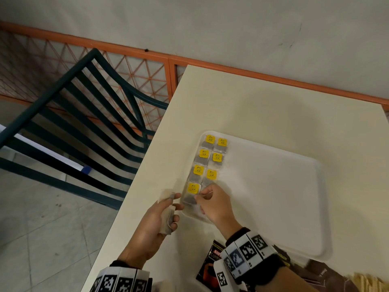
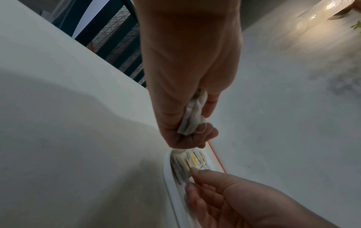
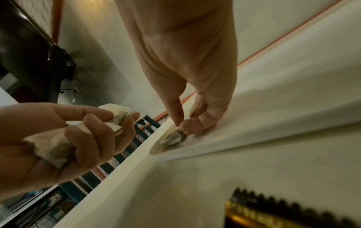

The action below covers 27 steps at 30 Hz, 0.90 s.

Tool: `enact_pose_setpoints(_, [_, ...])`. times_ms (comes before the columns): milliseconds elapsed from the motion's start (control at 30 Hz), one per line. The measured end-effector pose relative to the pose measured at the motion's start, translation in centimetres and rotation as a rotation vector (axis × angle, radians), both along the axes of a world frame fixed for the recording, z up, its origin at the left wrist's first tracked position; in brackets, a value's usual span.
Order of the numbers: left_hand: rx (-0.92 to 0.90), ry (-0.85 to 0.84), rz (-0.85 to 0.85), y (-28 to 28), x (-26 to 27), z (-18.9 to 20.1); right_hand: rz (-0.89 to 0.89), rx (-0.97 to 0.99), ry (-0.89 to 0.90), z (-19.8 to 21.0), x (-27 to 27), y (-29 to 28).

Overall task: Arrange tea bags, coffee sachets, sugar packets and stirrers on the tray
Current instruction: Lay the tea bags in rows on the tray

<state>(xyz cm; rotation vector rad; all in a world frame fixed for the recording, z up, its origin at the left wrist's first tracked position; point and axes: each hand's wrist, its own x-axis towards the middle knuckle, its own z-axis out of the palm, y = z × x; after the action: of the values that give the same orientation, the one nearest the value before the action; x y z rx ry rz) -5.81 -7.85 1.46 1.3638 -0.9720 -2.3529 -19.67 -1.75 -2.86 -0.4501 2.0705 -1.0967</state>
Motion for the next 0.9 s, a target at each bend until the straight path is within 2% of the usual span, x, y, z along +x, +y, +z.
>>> enact_pose_setpoints(100, [0.016, 0.017, -0.052, 0.3, -0.4, 0.2, 0.125, -0.067, 0.119, 1.4, 0.1, 0.7])
enact_pose_setpoints(233, [0.059, 0.0, -0.129, 0.7, -1.1, 0.3, 0.341, -0.172, 0.009, 3.1, 0.4, 1.5])
enact_pose_setpoints(300, [0.066, 0.0, -0.176, 1.0, -1.4, 0.2, 0.378, -0.179, -0.005, 3.4, 0.2, 1.8])
enact_pose_setpoints(400, [0.071, 0.047, -0.218, 1.3, -1.5, 0.2, 0.324, -0.171, -0.031, 3.8, -0.5, 2.3])
enact_pose_setpoints(533, [0.049, 0.115, -0.189, 1.3, -1.5, 0.4, 0.263, -0.218, -0.239, 4.0, -1.2, 3.1])
enact_pose_setpoints(733, [-0.211, 0.023, -0.198, 1.3, -1.3, -0.7, 0.237, -0.313, -0.433, 4.6, -1.6, 4.0])
enact_pose_setpoints(900, [-0.259, -0.03, -0.231, 1.6, -1.4, -1.1, 0.158, -0.24, -0.385, 3.8, -1.5, 4.0])
